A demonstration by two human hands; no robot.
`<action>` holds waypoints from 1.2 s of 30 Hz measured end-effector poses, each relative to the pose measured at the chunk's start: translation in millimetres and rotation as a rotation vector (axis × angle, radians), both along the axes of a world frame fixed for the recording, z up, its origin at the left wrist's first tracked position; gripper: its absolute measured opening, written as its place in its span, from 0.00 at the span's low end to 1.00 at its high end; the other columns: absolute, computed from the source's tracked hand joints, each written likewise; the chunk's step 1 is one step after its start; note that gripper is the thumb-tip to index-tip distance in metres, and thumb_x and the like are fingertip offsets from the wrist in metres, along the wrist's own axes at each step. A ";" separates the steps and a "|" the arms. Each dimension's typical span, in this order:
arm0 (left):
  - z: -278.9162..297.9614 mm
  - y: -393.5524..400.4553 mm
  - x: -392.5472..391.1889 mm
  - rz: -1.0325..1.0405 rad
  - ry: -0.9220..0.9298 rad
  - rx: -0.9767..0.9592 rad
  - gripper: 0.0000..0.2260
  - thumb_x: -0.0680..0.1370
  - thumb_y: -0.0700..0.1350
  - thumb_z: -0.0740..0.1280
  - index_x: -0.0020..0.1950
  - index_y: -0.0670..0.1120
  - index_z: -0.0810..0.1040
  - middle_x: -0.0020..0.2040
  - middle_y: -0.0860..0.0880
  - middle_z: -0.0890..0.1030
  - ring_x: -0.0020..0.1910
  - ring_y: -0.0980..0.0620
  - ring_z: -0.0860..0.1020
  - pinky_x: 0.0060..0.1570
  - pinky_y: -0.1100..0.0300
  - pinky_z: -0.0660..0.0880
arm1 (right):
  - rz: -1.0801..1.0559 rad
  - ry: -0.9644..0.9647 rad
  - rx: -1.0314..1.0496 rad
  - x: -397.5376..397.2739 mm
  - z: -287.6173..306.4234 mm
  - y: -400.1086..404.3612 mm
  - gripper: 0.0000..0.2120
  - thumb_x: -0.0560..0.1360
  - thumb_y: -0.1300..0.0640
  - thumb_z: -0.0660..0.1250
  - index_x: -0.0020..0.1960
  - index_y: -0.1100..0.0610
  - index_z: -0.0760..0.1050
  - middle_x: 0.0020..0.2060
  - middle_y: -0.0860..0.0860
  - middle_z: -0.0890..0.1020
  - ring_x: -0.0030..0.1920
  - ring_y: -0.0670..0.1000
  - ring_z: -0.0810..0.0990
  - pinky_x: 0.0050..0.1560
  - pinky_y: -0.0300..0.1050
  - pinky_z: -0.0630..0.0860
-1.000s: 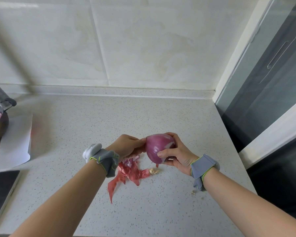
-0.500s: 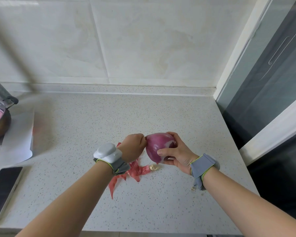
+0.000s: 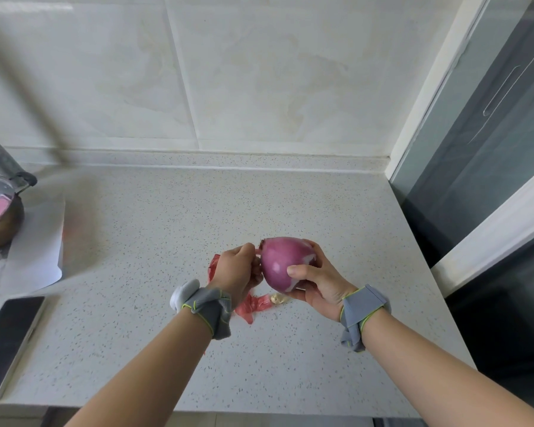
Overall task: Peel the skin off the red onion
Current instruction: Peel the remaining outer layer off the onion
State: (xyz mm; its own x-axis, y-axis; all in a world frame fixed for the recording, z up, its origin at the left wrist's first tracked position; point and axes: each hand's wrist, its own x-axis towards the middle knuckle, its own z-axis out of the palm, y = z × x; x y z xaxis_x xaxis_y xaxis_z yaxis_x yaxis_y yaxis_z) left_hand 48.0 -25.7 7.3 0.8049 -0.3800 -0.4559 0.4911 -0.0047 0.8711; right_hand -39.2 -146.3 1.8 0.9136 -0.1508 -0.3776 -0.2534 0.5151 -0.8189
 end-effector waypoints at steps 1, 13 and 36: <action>-2.8 1.4 1.0 0.020 0.051 -0.034 0.15 0.76 0.34 0.54 0.28 0.43 0.66 0.23 0.49 0.66 0.20 0.55 0.64 0.22 0.65 0.63 | 0.000 0.007 0.057 1.0 1.0 1.1 0.41 0.47 0.56 0.76 0.59 0.49 0.68 0.55 0.55 0.74 0.48 0.57 0.80 0.39 0.48 0.82; -44.3 35.8 38.6 -0.463 -0.765 1.038 0.11 0.73 0.39 0.63 0.31 0.48 0.69 0.32 0.49 0.74 0.32 0.48 0.71 0.31 0.58 0.68 | -0.269 0.136 0.657 4.2 8.4 4.5 0.40 0.63 0.38 0.68 0.61 0.69 0.69 0.45 0.67 0.80 0.41 0.63 0.83 0.37 0.53 0.83; 57.4 -6.5 -18.4 -0.465 -0.178 -0.012 0.33 0.69 0.62 0.62 0.68 0.45 0.65 0.62 0.46 0.74 0.57 0.49 0.76 0.48 0.60 0.77 | -0.013 -0.015 0.303 -10.6 29.2 -12.1 0.44 0.41 0.54 0.82 0.54 0.62 0.73 0.42 0.60 0.82 0.45 0.58 0.80 0.43 0.48 0.81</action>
State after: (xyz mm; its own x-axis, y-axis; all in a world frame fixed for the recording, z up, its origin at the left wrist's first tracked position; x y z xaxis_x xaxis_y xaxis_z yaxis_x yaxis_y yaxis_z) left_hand 29.5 -32.2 64.7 0.6139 -0.7214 -0.3204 0.2832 -0.1776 0.9425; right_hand -49.8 -158.5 31.0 0.9182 -0.0447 -0.3936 -0.2345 0.7396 -0.6309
